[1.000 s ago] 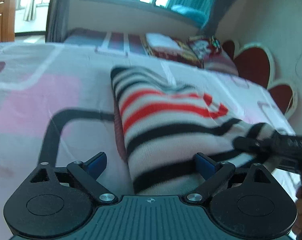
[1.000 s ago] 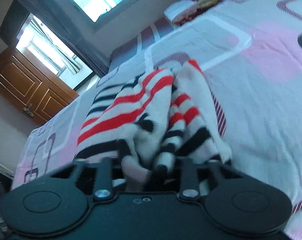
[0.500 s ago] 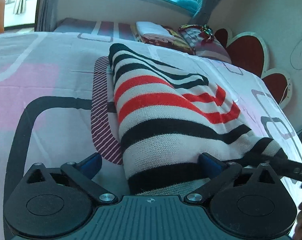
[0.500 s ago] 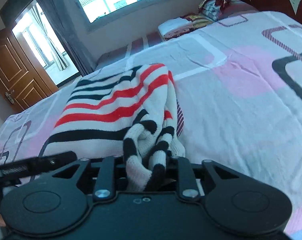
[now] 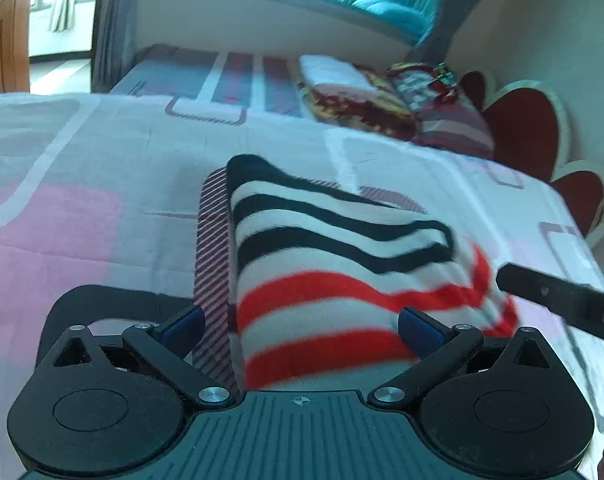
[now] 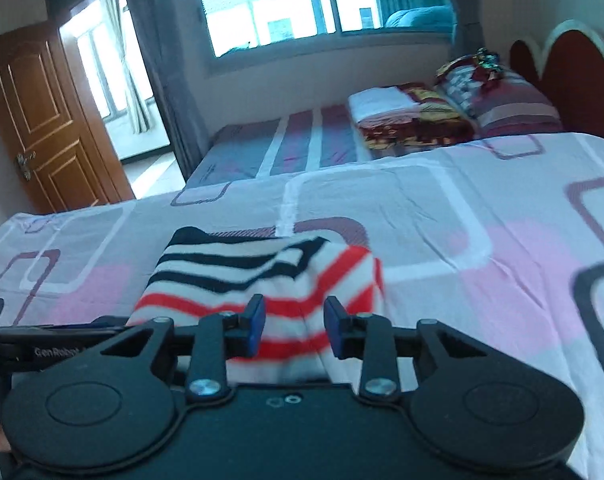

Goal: Fold small clothes
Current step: 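Tuck the sweater end with the right gripper while the left gripper presses the bundle, then press and smooth the striped bundle flat with both grippers open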

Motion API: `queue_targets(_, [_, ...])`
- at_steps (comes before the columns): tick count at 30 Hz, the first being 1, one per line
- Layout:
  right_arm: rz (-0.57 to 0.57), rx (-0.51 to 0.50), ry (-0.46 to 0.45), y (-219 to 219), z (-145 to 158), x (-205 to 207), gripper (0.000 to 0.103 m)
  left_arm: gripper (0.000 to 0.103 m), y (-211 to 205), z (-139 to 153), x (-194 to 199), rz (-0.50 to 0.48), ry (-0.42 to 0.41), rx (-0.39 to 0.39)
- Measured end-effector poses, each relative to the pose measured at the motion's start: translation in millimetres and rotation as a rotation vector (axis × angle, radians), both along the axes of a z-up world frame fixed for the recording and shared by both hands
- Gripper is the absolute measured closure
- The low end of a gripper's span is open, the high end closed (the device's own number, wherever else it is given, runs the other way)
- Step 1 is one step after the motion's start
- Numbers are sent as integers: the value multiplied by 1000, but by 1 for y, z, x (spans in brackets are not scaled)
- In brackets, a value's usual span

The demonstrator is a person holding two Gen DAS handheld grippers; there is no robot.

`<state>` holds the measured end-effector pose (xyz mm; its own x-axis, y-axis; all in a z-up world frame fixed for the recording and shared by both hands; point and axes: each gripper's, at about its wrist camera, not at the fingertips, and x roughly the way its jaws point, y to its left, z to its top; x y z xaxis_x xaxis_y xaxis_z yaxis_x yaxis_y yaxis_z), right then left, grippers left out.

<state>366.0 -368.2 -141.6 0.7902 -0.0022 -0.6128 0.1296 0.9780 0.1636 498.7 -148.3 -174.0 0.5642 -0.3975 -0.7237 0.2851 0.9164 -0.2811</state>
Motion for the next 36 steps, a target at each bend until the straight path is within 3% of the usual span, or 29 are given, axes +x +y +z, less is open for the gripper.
queue_targets(4, [10,-43,40,-3,-13,39,70,0,-2,-17,18,31,43,5])
queue_targets(8, [-28,-130,109,-14,-46,60,70,0,2,-27,25,50,72,-21])
queue_targets(11, [-69,-10,68,-35,-58,51,70,0,0,-25,25,53,67,-7])
queue_targets(14, [-61,-39,68,-30,-52,46,68,0,0,-19,20,65,56,11])
queue_targets(26, [39,-45,-14,2,-7,-21,68,0,10,11,-43,-24,-14,35])
queue_targets(30, [55,-44,0,11,-8,-52,68,0,16,9,-64,-28,-34,40])
queue_targets(36, [60,-70,38,19,-28,-82,74,0,21,-9,-85,-65,9,49])
